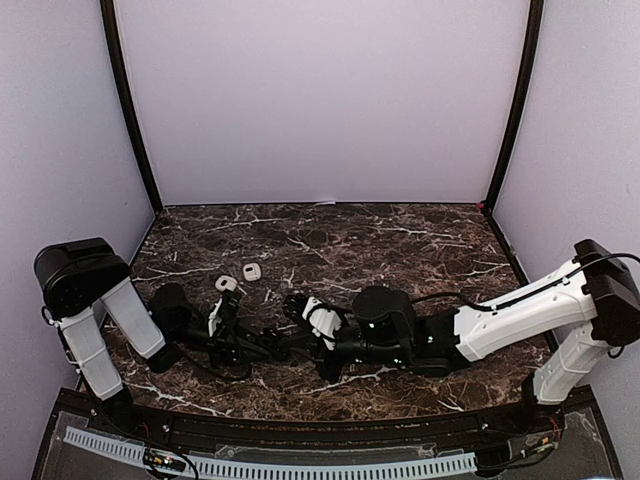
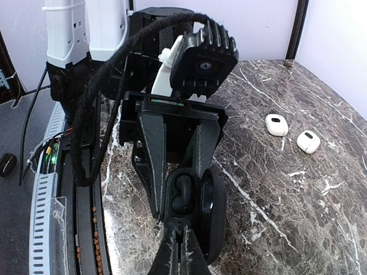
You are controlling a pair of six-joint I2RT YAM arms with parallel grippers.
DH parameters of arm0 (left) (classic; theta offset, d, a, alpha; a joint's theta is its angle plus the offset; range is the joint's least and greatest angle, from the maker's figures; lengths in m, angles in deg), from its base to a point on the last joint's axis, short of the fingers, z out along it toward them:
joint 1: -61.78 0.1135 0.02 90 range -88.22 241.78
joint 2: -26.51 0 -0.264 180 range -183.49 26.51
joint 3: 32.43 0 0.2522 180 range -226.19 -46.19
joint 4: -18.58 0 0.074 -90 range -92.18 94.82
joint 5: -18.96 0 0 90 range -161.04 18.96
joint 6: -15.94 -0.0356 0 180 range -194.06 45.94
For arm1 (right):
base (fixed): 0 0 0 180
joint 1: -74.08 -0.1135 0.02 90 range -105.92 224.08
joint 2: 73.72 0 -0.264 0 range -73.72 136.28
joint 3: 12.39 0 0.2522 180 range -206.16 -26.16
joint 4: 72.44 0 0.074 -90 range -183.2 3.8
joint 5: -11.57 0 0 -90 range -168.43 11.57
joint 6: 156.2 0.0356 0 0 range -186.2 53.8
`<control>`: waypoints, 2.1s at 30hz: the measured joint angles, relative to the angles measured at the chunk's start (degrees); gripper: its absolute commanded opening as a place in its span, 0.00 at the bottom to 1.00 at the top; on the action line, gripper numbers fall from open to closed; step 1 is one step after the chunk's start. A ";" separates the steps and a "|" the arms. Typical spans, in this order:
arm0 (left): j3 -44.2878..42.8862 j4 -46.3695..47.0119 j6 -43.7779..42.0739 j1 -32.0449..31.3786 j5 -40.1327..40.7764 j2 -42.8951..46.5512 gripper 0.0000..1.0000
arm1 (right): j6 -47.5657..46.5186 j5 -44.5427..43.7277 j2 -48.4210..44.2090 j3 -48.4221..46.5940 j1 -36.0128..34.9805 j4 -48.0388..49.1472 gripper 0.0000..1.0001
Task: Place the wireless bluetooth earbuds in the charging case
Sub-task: Insert the right earbud into the right side groove of the charging case, then close the charging case with the earbuds.
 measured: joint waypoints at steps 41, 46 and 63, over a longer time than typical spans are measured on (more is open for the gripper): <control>0.39 0.00 0.07 -0.02 0.31 0.35 0.03 | 10.03 -2.82 2.32 -4.44 5.07 -4.96 0.00; 0.39 0.00 0.13 -0.02 0.24 0.35 0.03 | 11.32 1.60 9.90 -9.73 5.07 -8.61 0.00; -0.20 0.15 3.85 -0.59 3.41 0.09 0.02 | 14.60 5.92 -8.39 8.55 7.08 4.94 0.00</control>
